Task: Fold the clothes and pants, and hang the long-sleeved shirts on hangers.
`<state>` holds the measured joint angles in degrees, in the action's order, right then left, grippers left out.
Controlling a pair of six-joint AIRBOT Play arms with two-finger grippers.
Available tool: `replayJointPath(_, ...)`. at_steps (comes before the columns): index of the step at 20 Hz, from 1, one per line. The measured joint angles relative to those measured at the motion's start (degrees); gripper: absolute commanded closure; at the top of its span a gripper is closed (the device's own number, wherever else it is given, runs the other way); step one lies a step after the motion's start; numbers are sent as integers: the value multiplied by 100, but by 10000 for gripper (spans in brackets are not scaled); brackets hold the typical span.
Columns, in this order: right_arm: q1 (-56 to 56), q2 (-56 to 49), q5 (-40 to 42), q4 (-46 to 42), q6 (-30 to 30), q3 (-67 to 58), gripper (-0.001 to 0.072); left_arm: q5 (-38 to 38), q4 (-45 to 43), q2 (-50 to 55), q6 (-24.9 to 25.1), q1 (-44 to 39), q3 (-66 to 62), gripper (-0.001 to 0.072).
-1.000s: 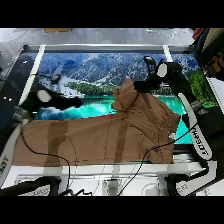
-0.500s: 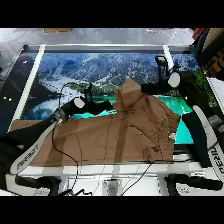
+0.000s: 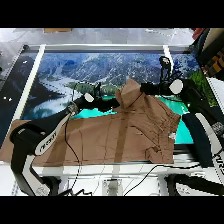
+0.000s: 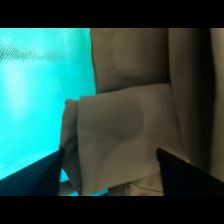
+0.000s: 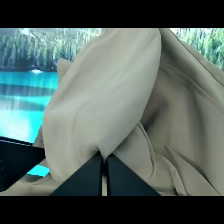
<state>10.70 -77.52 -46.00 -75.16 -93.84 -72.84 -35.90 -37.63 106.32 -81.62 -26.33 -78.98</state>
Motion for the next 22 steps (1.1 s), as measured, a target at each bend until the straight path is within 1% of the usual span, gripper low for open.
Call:
replayJointPath(3, 0, 9, 63, 28, 2, 15, 676, -35, 11, 107, 2, 7, -61, 181)
replayJointPath(4, 0, 9, 63, 35, 2, 20, 676, -52, 20, 129, 2, 13, -72, 195)
replayJointPath(7, 0, 9, 79, 46, 0, 20, 676, -116, -57, 170, 0, 66, -81, 558)
replayJointPath(8, 0, 9, 85, 48, 2, 20, 676, -162, -85, 177, 0, 85, -83, 648)
replayJointPath(9, 0, 9, 96, 52, 0, 20, 676, -184, -79, 181, 0, 94, -83, 693)
replayJointPath(11, 0, 9, 96, 55, 2, 20, 675, -188, -44, 181, 0, 114, -90, 693)
replayJointPath(12, 0, 9, 96, 52, 2, 20, 637, -192, -44, 181, 0, 120, -92, 694)
replayJointPath(13, -2, 9, 96, 48, 2, 20, 482, -214, -35, 168, 7, 136, -94, 694)
replayJointPath(14, -4, 9, 103, 15, 2, 20, 297, -219, -31, 142, 57, 164, -94, 695)
replayJointPath(15, -4, 9, 103, -61, 4, 17, 266, -216, -31, 92, 111, 212, -94, 695)
replayJointPath(19, -118, 9, 90, -374, 2, -37, 266, -173, -24, -334, 505, 647, -101, 695)
replayJointPath(22, -354, 31, 59, -472, 2, -109, 267, 28, -28, -863, 675, 1222, -105, 696)
